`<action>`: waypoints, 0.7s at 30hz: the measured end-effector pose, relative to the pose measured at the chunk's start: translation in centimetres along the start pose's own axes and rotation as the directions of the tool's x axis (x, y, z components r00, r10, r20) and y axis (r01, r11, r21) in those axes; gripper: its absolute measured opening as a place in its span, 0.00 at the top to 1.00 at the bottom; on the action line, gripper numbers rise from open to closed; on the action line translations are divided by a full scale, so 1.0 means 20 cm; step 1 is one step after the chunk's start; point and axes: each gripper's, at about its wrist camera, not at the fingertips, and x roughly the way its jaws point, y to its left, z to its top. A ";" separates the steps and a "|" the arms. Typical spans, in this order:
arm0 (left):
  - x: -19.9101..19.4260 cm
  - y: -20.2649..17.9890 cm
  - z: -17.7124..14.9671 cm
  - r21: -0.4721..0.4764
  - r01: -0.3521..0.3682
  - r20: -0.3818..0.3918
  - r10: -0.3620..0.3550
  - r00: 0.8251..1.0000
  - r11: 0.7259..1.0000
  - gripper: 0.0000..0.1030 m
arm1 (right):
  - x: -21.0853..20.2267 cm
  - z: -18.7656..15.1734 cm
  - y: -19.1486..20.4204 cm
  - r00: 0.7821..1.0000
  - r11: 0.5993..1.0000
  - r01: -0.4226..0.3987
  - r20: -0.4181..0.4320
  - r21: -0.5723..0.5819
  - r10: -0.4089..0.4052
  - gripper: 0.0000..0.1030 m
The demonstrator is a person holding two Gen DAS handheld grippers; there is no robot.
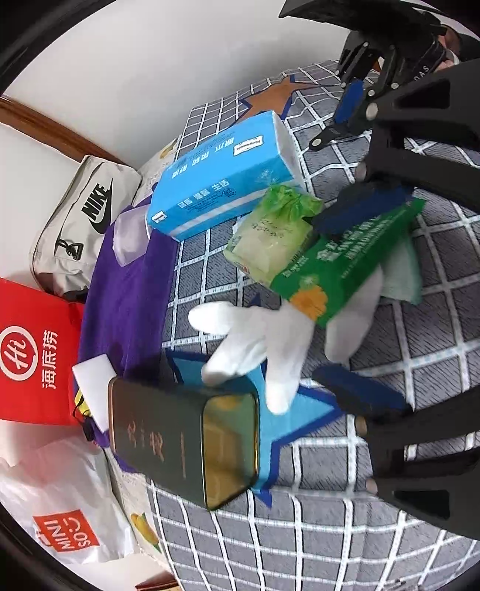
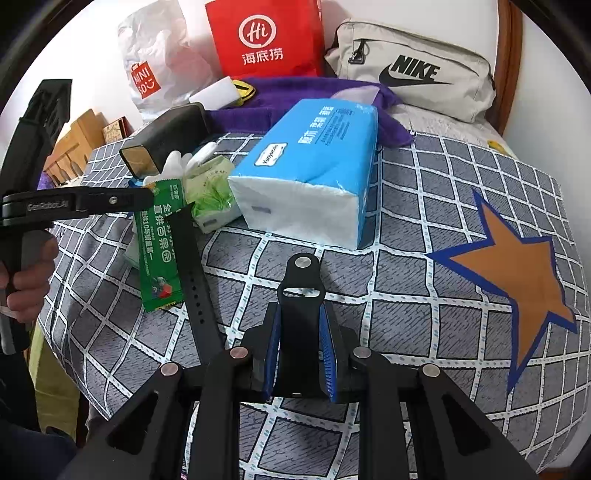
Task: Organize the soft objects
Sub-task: 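Close the left tool on the green snack packet while the right tool holds the black strap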
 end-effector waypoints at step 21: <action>-0.23 0.31 -0.04 -0.080 0.047 0.080 -0.041 0.996 0.996 0.81 | 0.01 0.02 0.05 1.000 0.999 0.007 -0.003 -0.035 -0.007 0.79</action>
